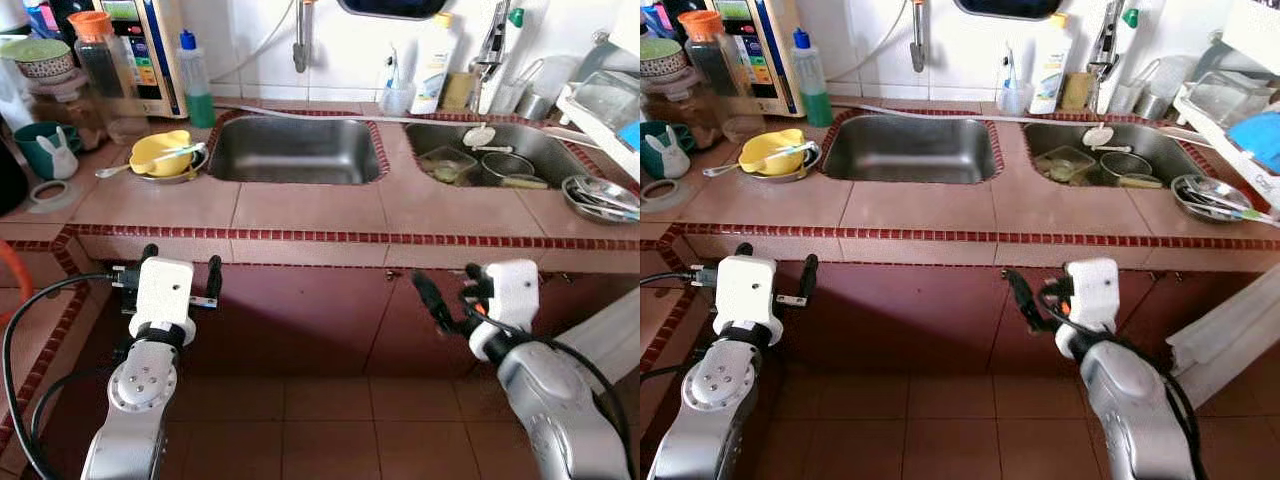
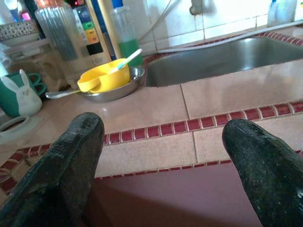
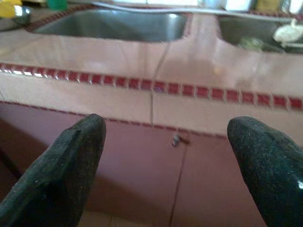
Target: Kitchen organization
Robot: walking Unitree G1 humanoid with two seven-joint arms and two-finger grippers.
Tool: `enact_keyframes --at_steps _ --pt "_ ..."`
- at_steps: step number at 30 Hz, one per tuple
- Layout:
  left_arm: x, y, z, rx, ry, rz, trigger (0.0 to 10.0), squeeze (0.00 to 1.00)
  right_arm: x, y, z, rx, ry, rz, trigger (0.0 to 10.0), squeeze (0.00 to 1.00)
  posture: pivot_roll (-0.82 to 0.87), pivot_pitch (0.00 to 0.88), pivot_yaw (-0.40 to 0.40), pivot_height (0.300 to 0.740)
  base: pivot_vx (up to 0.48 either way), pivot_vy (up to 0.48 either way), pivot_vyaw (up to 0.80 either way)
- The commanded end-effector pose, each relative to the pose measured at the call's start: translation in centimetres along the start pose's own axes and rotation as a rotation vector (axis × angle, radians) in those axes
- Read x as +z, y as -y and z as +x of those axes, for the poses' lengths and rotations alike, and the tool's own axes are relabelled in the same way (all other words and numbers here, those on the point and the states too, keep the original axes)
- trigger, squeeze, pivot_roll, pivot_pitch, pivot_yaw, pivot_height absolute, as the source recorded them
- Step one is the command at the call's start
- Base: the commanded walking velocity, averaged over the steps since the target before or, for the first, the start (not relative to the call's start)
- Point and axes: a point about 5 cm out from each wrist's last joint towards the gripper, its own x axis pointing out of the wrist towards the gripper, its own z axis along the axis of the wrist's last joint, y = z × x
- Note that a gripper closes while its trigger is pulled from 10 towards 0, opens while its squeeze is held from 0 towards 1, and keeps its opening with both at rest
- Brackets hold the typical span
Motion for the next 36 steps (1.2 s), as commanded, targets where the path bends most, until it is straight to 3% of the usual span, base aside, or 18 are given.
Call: enact_keyframes --at_steps 1,10,14,16,22,36 --pt "0.7 0.1 0.5 -0.003 0.028 0.0 10.0 0.0 0.4 -0.4 -0.2 0.002 0.015 -0.002 10.0 0.0 0.01 0.0 0.008 0.74 0.0 0.0 0.0" --pt "0.9 0.3 0.6 -0.015 0.033 -0.008 10.0 0.0 1.4 -1.6 1.2 -0.01 0.067 0.03 10.0 0.0 0.02 0.0 0.014 0.74 0.0 0.0 0.0" --pt "1.2 -0.1 0.6 0.027 0.048 -0.019 10.0 0.0 2.7 -1.9 2.5 0.002 0.113 0.017 10.0 0.0 0.03 0.0 0.004 0.74 0.0 0.0 0.0" --pt "1.4 0.1 0.6 0.007 0.05 -0.058 10.0 0.0 3.3 -2.0 3.1 0.006 0.131 0.017 10.0 0.0 0.03 0.0 0.004 0.74 0.0 0.0 0.0" --pt "2.1 0.2 0.5 -0.003 0.078 -0.074 10.0 0.0 5.1 -2.4 4.0 0.028 0.183 -0.002 10.0 0.0 0.04 0.0 -0.004 0.74 0.0 0.0 0.0" --pt "2.2 0.4 0.5 -0.023 0.079 -0.09 10.0 0.0 5.3 -2.6 3.8 0.032 0.188 0.007 10.0 0.0 0.03 0.0 -0.006 0.74 0.165 0.0 0.0"
